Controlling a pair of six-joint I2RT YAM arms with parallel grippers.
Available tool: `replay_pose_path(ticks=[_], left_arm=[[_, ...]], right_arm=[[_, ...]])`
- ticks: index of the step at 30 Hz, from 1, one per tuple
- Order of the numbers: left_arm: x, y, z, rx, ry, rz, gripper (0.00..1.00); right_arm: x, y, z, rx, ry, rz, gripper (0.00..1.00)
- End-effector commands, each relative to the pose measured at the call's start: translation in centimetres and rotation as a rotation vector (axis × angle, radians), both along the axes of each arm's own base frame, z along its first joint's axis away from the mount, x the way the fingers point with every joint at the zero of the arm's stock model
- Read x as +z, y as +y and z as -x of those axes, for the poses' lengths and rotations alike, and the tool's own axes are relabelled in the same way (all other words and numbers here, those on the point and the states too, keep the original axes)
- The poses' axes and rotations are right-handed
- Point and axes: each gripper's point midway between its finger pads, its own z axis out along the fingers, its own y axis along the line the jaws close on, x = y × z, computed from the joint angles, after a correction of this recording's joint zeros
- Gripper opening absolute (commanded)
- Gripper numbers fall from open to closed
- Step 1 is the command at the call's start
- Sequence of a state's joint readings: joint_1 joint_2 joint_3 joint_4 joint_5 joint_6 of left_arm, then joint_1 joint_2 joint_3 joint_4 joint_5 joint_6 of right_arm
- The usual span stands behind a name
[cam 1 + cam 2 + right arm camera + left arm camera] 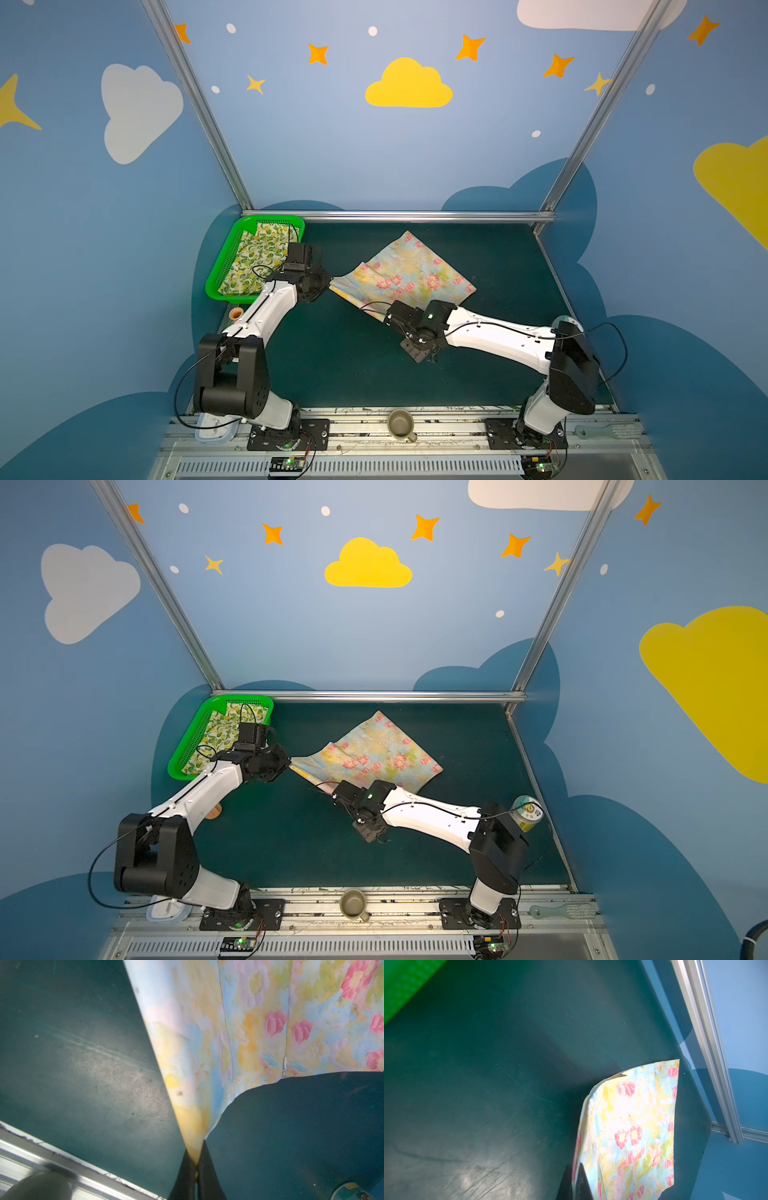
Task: Fold and stack skirts
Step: Fold the skirt at the center of the table.
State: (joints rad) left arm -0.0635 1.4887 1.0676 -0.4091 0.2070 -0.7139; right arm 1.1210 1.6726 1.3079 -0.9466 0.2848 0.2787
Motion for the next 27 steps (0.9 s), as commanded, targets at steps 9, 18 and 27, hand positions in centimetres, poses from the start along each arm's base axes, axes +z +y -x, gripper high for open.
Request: replay_pose_path(ticks=[9, 18, 27], left_arm=[[2.8, 2.8, 2.3, 0.065, -0.027, -0.034, 0.04], [3.6, 3.2, 5.1, 0.078, -0.029, -0.048, 0.04], [4.1, 4.4, 8.8, 0.12, -0.035, -0.095, 0.04]], right_arm=[[2.7, 0.2, 2.0, 0.02, 0.059, -0.109, 0.0], [3.1, 1.2, 3.7, 0.066, 0.051, -0.13, 0.0], [3.2, 3.9, 6.8, 0.145, 0.065, -0.172, 0.0]])
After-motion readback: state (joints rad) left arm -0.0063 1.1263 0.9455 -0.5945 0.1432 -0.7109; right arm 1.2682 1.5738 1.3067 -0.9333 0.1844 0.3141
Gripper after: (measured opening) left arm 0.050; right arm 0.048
